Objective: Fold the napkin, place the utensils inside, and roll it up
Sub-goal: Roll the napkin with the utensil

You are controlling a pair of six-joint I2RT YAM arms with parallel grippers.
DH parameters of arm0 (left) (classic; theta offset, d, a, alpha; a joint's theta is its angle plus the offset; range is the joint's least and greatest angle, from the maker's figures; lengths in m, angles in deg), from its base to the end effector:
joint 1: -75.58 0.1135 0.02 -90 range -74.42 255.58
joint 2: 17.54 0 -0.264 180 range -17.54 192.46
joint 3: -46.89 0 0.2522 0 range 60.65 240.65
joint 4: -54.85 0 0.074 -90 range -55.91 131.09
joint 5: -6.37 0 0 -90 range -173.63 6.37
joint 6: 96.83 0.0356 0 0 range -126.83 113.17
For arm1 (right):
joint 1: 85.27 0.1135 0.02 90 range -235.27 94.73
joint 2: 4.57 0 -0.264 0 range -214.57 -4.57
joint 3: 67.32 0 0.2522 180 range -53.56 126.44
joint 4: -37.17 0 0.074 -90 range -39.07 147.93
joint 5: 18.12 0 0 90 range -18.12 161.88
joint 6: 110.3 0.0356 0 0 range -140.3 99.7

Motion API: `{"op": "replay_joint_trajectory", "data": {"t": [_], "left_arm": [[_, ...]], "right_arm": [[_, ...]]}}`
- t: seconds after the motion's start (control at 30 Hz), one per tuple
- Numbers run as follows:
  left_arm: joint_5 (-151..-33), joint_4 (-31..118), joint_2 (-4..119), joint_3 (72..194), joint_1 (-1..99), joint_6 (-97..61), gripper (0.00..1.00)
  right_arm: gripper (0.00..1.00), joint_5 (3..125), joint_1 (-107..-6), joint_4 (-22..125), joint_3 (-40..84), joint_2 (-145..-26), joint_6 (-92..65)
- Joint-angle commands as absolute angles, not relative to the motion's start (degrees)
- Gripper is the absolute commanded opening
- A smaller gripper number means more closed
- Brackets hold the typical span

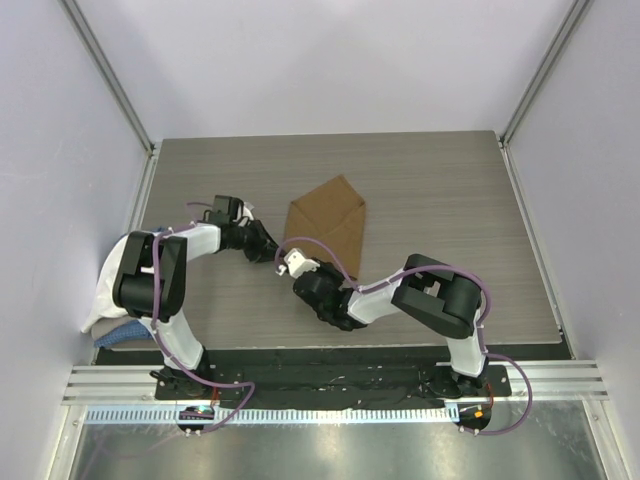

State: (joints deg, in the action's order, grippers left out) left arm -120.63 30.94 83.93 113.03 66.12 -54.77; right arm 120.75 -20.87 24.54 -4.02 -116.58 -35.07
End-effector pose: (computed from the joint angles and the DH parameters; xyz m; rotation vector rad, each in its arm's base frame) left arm 0.3226 -0.0755 0.1384 -0.6660 2.6751 -1.1683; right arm 0.1815 0.3168 0.1114 -0.8896 1.7787 -0.3855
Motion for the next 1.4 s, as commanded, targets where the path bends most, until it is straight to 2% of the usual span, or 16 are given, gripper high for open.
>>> {"op": "replay_joint_trajectory", "data": {"t": [0.0, 0.07, 0.1, 0.2, 0.3, 0.43, 0.6, 1.0, 1.37], "left_arm": [[-115.3, 32.2, 79.0, 113.4, 66.9, -54.9, 0.27], [-113.3, 34.1, 77.5, 111.4, 66.8, -55.9, 0.41], [-111.5, 34.7, 77.0, 110.8, 66.8, -56.0, 0.53], [-106.9, 37.0, 74.9, 108.3, 66.9, -56.1, 0.68], [-103.1, 38.9, 71.9, 105.8, 66.9, -56.0, 0.74], [-96.7, 40.8, 66.9, 102.2, 66.9, -54.2, 0.77], [-91.9, 43.5, 58.8, 97.1, 66.8, -51.1, 0.79], [-92.2, 42.4, 48.5, 90.4, 64.3, -46.8, 0.78], [-95.1, 44.9, 48.0, 87.3, 60.7, -46.8, 0.80]], "right_arm": [[0.18, 111.7, -21.6, 28.8, -4.0, -115.6, -36.3], [0.10, 107.8, -22.5, 34.1, -1.9, -115.2, -35.2], [0.08, 106.4, -22.9, 36.0, -1.2, -115.1, -34.7], [0.01, 99.2, -24.1, 43.3, 1.6, -114.0, -32.3], [0.01, 90.3, -25.8, 53.0, 5.6, -112.9, -29.9], [0.01, 79.3, -28.3, 64.4, 11.5, -112.2, -26.3], [0.01, 63.2, -32.9, 70.3, 16.1, -111.5, -21.0], [0.01, 34.1, -45.0, 78.5, 24.8, -120.3, -12.3], [0.01, 31.0, -48.1, 79.4, 26.9, -127.5, -11.4]]}}
